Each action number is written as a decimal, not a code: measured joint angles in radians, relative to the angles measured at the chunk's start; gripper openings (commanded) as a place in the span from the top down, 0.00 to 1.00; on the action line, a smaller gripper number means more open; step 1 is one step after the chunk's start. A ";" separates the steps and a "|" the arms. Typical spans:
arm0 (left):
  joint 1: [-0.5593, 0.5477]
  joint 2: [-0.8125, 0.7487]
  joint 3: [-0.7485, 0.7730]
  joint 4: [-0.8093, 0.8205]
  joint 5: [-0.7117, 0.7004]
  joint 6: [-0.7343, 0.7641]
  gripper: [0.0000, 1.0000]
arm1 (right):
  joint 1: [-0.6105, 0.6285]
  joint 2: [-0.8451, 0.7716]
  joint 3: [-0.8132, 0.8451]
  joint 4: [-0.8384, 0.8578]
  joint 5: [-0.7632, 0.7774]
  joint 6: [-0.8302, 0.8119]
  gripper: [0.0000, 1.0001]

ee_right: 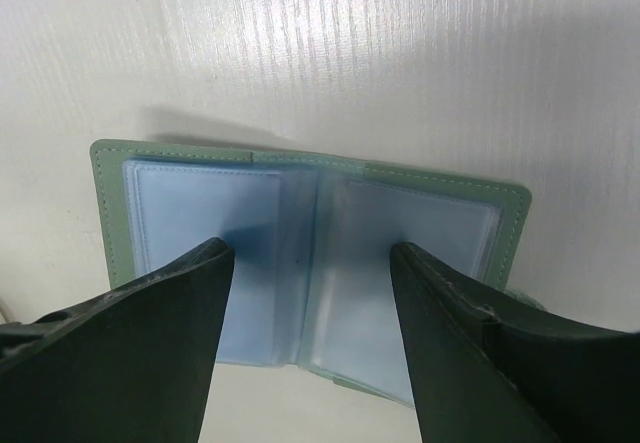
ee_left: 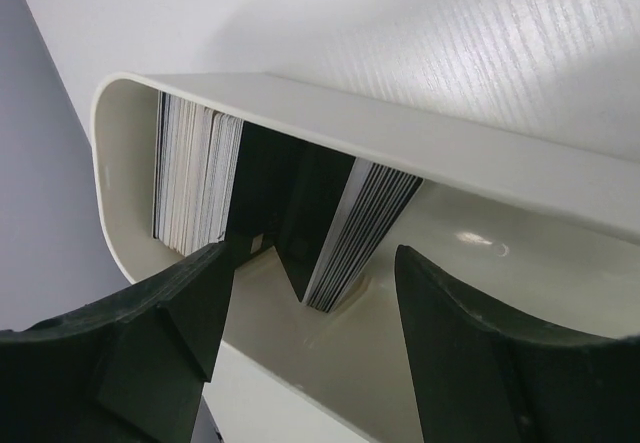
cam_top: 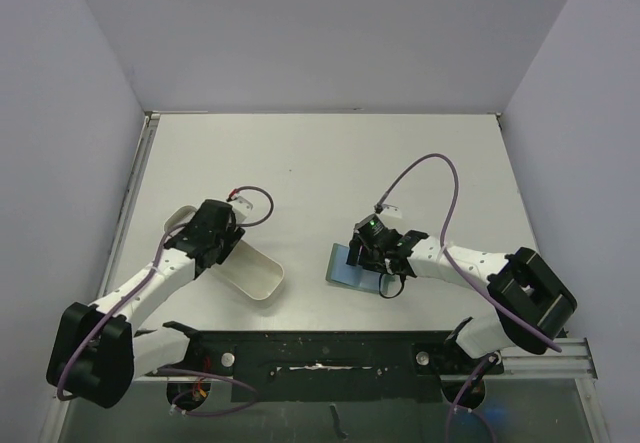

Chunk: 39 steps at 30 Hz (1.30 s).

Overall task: Put the credit cards into the card holder
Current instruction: Pick up the credit card from the storage box.

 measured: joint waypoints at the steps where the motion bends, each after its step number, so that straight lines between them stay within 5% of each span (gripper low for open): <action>1: 0.000 0.013 0.000 0.014 -0.009 0.011 0.35 | 0.000 -0.001 0.000 0.000 0.000 -0.002 0.34; 6: 0.000 0.027 -0.022 0.080 -0.021 0.051 0.26 | 0.000 -0.017 -0.008 0.007 -0.008 -0.019 0.34; 22: -0.002 0.100 -0.054 0.177 -0.101 0.150 0.26 | -0.050 -0.098 -0.044 0.054 -0.051 -0.062 0.34; 39: 0.026 0.122 -0.054 0.289 -0.200 0.243 0.47 | -0.061 -0.111 -0.051 0.059 -0.063 -0.070 0.34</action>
